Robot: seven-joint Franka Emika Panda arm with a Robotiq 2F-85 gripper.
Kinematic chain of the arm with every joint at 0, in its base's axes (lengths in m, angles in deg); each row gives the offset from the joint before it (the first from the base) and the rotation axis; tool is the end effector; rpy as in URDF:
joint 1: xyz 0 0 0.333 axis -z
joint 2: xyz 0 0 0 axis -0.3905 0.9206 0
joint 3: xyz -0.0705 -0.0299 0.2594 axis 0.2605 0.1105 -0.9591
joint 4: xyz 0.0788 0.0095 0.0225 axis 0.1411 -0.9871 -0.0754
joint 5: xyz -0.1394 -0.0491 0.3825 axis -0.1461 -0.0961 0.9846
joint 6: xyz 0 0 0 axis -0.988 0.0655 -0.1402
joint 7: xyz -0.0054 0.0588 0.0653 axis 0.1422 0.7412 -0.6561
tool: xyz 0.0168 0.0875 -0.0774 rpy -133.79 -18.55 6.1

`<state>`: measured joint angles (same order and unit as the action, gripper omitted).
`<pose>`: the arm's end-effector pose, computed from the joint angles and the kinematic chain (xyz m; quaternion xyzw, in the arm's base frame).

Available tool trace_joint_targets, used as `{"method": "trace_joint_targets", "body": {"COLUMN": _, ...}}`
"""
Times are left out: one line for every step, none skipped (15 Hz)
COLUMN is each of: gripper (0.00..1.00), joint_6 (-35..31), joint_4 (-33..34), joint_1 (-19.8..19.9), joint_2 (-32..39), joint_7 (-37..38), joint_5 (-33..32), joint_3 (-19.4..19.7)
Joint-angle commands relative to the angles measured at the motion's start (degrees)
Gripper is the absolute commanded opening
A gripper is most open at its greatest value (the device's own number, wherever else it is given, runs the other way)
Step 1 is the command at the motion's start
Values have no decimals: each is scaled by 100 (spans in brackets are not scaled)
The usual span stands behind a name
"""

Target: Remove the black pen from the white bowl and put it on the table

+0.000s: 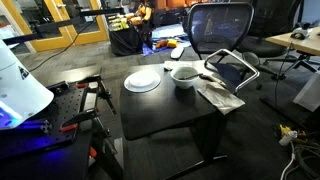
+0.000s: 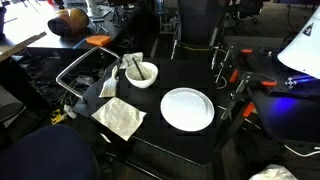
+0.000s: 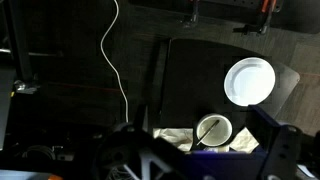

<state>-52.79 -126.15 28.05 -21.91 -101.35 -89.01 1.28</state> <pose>0.3606 -0.1752 0.5164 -0.9974 -0.0720 0.0031 0.0029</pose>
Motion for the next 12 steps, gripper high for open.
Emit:
{"method": "trace_joint_targets", "body": {"gripper": 100, "joint_6": 14, "joint_4": 16, "joint_1": 11, "joint_2": 9, "joint_7": -7, "joint_5": 9, "joint_3": -10}}
{"method": "trace_joint_targets", "body": {"gripper": 100, "joint_6": 14, "joint_4": 16, "joint_1": 11, "joint_2": 9, "joint_7": -7, "joint_5": 9, "joint_3": -10}}
{"method": "trace_joint_targets", "body": {"gripper": 100, "joint_6": 14, "joint_4": 16, "joint_1": 11, "joint_2": 9, "joint_7": -7, "joint_5": 9, "joint_3": -10}}
{"method": "trace_joint_targets", "body": {"gripper": 100, "joint_6": 14, "joint_4": 16, "joint_1": 11, "joint_2": 9, "joint_7": -7, "joint_5": 9, "joint_3": -10}}
{"method": "trace_joint_targets", "body": {"gripper": 100, "joint_6": 14, "joint_4": 16, "joint_1": 11, "joint_2": 9, "joint_7": -7, "joint_5": 9, "joint_3": -10}}
{"method": "trace_joint_targets", "body": {"gripper": 100, "joint_6": 14, "joint_4": 16, "joint_1": 11, "joint_2": 9, "joint_7": -7, "joint_5": 9, "joint_3": -10}}
{"method": "trace_joint_targets", "body": {"gripper": 100, "joint_6": -21, "joint_4": 51, "joint_1": -23, "joint_2": 97, "joint_7": 6, "joint_5": 25, "joint_3": -31}}
{"method": "trace_joint_targets", "body": {"gripper": 100, "joint_6": -41, "joint_4": 101, "joint_1": -35, "joint_2": 260, "joint_7": 139, "joint_5": 3, "joint_3": -111}}
{"method": "trace_joint_targets", "body": {"gripper": 100, "joint_6": -72, "joint_4": 131, "joint_1": -87, "joint_2": 379, "joint_7": 163, "joint_5": 49, "joint_3": -136}}
{"method": "trace_joint_targets", "body": {"gripper": 100, "joint_6": -92, "joint_4": 169, "joint_1": -158, "joint_2": 548, "joint_7": 212, "joint_5": 123, "joint_3": -199}}
{"method": "trace_joint_targets", "body": {"gripper": 100, "joint_6": -130, "joint_4": 186, "joint_1": -230, "joint_2": 681, "joint_7": 219, "joint_5": 210, "joint_3": -262}}
{"method": "trace_joint_targets", "body": {"gripper": 100, "joint_6": -159, "joint_4": 205, "joint_1": -283, "joint_2": 843, "joint_7": 343, "joint_5": 261, "joint_3": -387}}
